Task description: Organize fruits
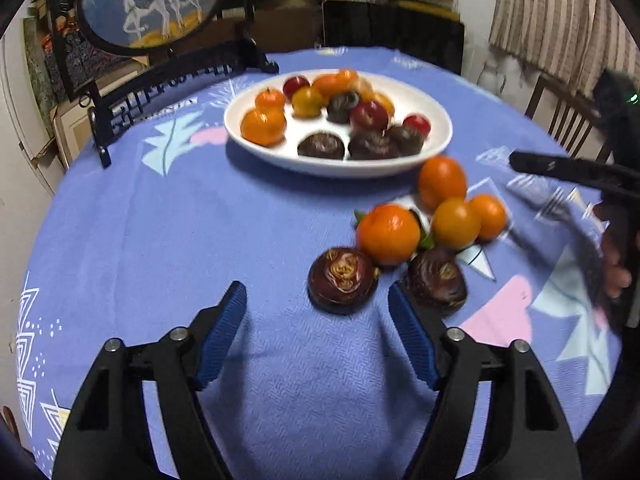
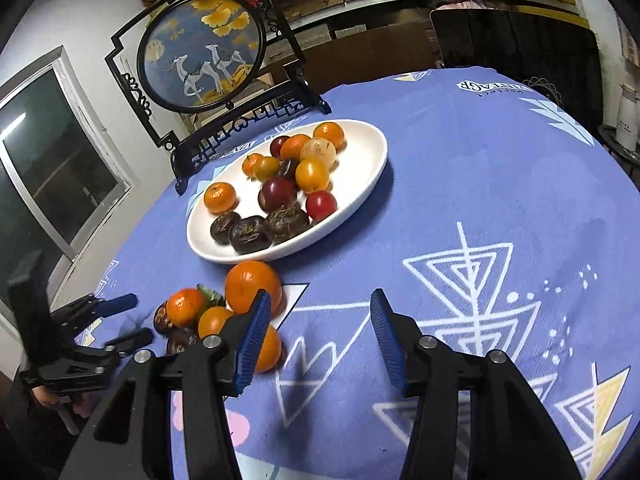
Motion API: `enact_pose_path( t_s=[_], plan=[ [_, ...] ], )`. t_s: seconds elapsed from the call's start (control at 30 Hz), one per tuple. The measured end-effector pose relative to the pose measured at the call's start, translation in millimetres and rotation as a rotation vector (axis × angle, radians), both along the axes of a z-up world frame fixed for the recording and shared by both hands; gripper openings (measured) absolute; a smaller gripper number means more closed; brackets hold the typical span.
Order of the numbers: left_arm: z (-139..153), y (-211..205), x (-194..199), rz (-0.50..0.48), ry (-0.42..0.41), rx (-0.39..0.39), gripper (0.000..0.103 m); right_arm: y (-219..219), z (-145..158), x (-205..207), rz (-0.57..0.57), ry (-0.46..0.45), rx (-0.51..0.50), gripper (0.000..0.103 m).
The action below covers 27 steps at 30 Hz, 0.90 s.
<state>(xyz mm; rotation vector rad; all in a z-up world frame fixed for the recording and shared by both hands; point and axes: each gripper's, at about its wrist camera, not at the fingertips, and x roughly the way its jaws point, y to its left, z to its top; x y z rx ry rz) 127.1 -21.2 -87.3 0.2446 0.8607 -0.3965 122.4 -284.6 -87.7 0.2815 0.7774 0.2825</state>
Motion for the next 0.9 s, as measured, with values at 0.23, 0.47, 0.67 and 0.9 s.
enact_pose_path(
  t_s=[0.23, 0.47, 0.67, 0.9],
  plan=[
    [-9, -11, 17, -0.017, 0.060, -0.027, 0.040, 14, 0, -9, 0.063, 0.011, -0.037, 0.052],
    [20, 32, 5, 0.056, -0.041, -0.275, 0.040, 45, -4, -11, 0.172, 0.039, -0.109, 0.052],
    [21, 38, 5, 0.069, -0.031, -0.290, 0.040, 55, -21, 6, 0.208, 0.116, -0.042, 0.036],
    [20, 38, 8, 0.080, -0.033, -0.302, 0.040, 42, -12, -7, 0.184, 0.076, 0.005, 0.035]
  ],
)
